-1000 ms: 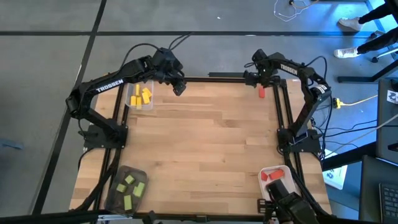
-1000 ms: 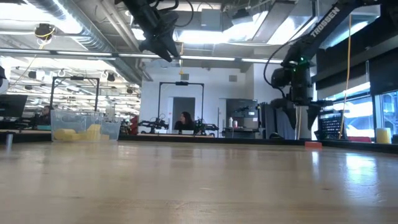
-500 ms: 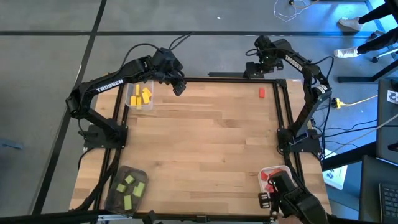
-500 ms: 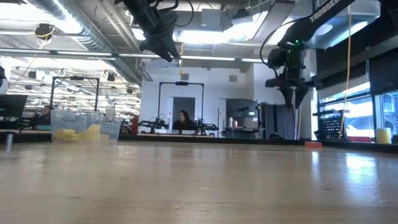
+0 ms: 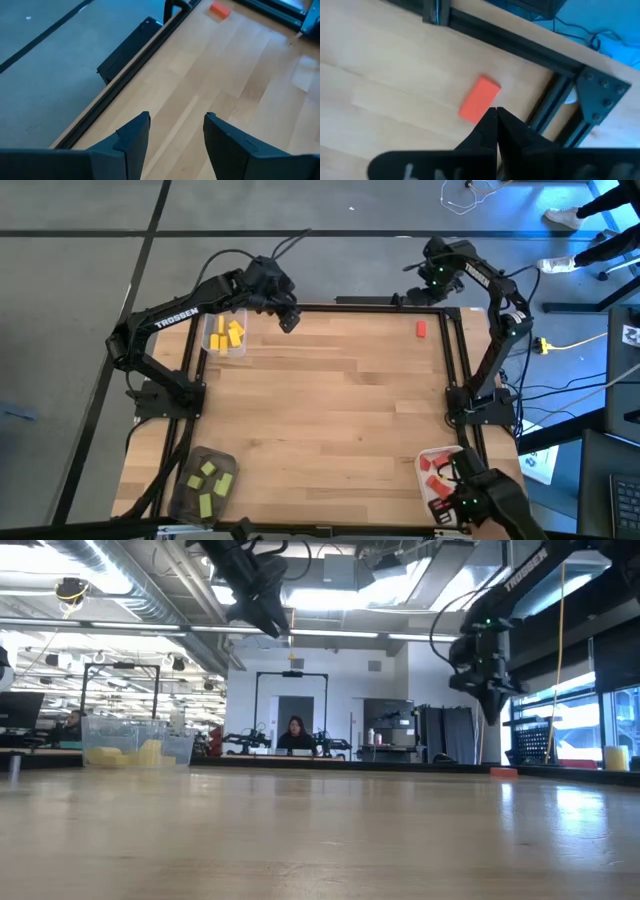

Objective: Sort & place blocks by color
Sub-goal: Put the orange block into the white bin

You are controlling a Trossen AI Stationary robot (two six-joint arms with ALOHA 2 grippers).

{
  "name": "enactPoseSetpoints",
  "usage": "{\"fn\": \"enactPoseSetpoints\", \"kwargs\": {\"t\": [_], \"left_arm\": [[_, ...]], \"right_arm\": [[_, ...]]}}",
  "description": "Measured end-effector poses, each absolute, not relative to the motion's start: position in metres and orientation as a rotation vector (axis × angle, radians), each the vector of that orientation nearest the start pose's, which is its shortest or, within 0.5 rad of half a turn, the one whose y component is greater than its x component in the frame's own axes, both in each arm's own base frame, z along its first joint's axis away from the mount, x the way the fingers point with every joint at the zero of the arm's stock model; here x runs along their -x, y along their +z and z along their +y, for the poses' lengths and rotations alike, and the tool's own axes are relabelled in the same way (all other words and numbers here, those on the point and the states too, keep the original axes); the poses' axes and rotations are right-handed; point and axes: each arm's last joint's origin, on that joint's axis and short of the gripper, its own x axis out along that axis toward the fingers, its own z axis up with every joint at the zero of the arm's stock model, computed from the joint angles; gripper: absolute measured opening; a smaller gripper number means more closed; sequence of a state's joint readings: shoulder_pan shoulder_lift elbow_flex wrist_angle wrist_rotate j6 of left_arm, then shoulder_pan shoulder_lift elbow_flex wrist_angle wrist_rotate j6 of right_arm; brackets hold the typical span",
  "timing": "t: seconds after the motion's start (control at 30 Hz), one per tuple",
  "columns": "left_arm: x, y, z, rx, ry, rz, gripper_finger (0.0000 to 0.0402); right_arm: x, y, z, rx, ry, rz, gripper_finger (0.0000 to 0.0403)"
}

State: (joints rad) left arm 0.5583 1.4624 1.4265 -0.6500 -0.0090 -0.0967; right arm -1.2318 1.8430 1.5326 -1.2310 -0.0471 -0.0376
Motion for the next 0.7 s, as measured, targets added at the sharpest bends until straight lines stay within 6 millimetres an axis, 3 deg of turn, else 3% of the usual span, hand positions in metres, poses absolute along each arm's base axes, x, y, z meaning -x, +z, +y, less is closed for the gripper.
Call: {"fn": "enactPoseSetpoints", "kwargs": {"t": [0.23,0.5,0.7], "left_arm": [[-0.267,0.359,0.168,0.27,0.579,0.606,0.0176],[-0.267,0.359,0.168,0.274,0.581,0.603,0.0176],[-0.267,0.359,0.168,0.274,0.581,0.603,0.0176]], "right_arm": [[-0.128,0.216,-0.341,-0.871,-0.774,1.462,0.0001],[-0.134,0.196,-0.361,-0.936,-0.707,1.645,0.0001],[-0.141,0.171,-0.364,-0.994,-0.569,1.793,0.0]]}}
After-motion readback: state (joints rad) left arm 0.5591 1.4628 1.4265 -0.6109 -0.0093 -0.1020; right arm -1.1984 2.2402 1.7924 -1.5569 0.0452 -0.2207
